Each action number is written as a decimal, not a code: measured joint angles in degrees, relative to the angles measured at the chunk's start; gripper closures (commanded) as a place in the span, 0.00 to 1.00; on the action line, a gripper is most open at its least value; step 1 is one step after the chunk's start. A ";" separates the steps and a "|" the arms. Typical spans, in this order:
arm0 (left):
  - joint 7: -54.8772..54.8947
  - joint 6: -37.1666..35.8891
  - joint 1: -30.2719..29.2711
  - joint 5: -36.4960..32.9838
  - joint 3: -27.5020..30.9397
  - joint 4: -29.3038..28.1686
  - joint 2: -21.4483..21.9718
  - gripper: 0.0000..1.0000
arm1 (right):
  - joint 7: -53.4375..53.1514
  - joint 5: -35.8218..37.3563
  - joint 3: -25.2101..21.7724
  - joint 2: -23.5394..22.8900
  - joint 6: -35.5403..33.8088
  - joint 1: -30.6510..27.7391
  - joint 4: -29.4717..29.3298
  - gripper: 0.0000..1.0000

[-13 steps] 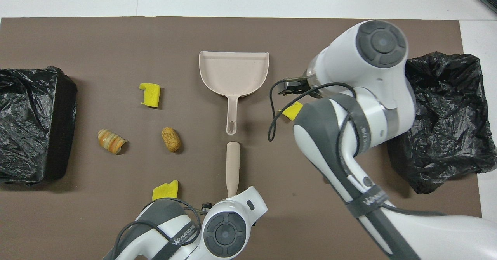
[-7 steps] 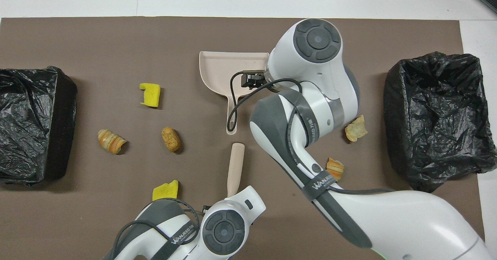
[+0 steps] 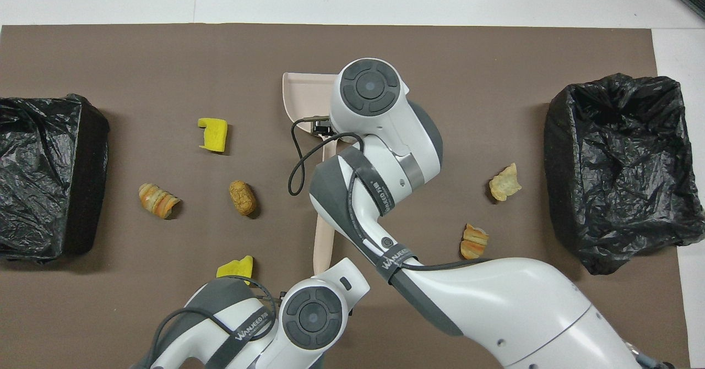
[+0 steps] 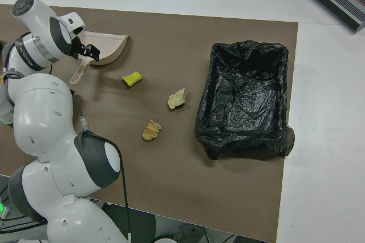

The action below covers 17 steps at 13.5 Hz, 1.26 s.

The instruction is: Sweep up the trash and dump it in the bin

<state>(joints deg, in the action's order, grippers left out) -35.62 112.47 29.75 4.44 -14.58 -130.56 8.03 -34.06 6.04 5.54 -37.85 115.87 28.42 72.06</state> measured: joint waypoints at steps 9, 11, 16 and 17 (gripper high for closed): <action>6.88 -8.90 -17.73 -3.16 0.43 -0.37 8.46 1.00 | 0.00 0.10 0.67 0.01 0.31 3.11 2.57 0.82; 9.24 -8.49 -22.13 -3.90 0.46 -0.38 7.95 1.00 | 0.10 0.18 0.61 0.11 0.34 3.06 3.25 0.82; 12.41 -5.95 -28.78 -4.09 0.44 -0.38 6.84 1.00 | 0.10 0.24 0.61 1.21 0.34 3.03 5.42 0.48; 12.41 -5.09 -30.03 -4.12 0.43 -0.39 6.70 1.00 | 0.10 0.24 0.62 1.36 0.34 3.02 5.73 0.69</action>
<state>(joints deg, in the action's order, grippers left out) -23.21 107.38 -0.28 0.33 -14.15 -130.96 14.72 -33.96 6.28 6.16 -36.49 116.21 31.45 77.78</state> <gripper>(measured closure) 0.736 0.498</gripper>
